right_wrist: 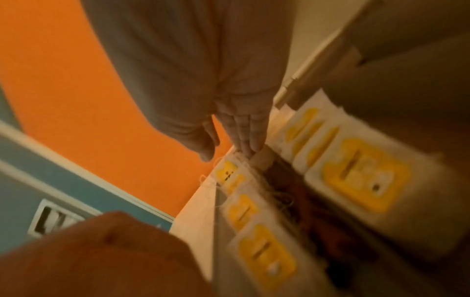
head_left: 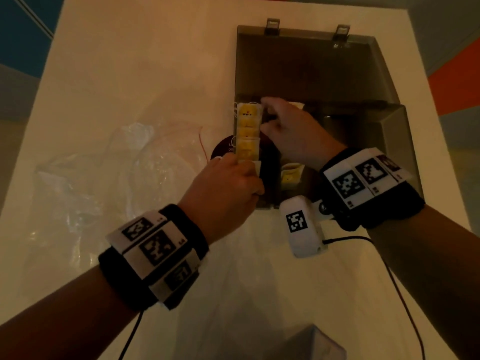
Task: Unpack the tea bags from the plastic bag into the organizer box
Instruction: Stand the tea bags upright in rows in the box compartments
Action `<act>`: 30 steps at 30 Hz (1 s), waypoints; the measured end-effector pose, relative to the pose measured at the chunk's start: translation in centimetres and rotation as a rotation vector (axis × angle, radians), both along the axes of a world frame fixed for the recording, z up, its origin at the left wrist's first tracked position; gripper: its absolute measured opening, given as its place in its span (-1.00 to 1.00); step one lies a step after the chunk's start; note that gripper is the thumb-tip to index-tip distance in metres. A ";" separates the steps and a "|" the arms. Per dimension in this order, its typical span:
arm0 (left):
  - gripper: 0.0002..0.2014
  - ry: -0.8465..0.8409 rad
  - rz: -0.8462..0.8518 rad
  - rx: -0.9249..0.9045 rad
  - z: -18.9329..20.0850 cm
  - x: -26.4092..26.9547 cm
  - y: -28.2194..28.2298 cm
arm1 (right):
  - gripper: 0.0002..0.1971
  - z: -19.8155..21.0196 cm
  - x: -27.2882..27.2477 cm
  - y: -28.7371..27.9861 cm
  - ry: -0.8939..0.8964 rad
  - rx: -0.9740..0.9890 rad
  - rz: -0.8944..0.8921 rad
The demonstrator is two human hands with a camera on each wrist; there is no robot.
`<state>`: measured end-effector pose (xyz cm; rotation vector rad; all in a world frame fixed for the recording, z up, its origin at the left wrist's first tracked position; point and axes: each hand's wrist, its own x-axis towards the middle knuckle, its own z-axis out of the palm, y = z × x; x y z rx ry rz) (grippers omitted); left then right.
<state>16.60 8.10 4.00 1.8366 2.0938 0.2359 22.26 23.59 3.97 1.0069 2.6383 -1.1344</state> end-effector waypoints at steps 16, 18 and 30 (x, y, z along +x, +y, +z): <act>-0.68 -0.111 0.195 0.101 1.2 -1.3 -4.5 | -0.25 -0.7 -2.5 -2.4 -0.184 0.201 0.205; -0.68 -0.092 0.206 0.130 1.5 -1.3 -5.3 | -0.22 -1.0 -2.6 -2.8 -0.243 0.254 0.290; -0.79 -0.143 0.377 0.269 2.6 -3.5 -11.1 | -0.14 1.0 4.5 2.1 0.136 -0.508 -0.466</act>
